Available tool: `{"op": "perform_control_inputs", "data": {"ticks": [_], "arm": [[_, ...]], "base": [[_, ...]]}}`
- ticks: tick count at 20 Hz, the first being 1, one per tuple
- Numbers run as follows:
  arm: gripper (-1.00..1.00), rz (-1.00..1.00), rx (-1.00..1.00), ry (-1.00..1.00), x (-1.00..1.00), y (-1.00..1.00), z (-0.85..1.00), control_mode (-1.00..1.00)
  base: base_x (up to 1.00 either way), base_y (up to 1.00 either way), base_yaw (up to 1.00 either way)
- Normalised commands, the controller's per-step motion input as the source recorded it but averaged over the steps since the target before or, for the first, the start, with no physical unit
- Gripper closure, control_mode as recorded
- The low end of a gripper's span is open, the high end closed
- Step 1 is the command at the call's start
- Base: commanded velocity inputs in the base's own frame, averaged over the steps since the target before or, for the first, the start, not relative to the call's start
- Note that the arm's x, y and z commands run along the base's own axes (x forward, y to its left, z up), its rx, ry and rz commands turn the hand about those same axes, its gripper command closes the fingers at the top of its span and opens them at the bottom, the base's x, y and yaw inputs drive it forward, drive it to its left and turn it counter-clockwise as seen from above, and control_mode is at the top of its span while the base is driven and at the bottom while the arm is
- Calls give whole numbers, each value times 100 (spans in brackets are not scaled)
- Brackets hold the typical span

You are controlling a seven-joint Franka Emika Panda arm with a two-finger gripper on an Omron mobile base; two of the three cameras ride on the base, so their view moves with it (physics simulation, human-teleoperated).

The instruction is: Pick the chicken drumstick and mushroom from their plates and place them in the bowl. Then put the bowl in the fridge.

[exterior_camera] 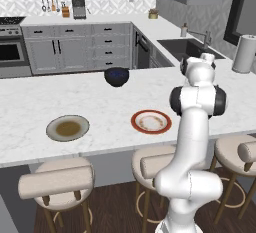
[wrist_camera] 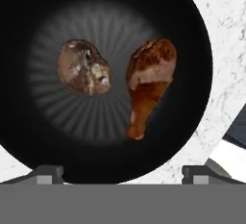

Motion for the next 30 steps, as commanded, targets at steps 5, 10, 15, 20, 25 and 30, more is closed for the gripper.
{"op": "perform_control_inputs", "data": {"ticks": [5, 10, 15, 20, 25, 30], "arm": [[-100, 39, -2, -12, -30, 66, -1, -100], [-100, 52, -3, -20, -1, 11, -23, -100], [-100, 46, -1, -11, 10, -11, -4, -100], [-100, 43, 0, -1, 35, 0, 0, -100], [-100, 36, -5, -4, 16, 5, -11, -100], [-100, 23, -5, -2, 8, -1, -22, -100]], "base": [[0, 0, 0], [0, 0, 0], [0, 0, 0], [0, 0, 0], [0, 0, 0], [0, 0, 0]]}}
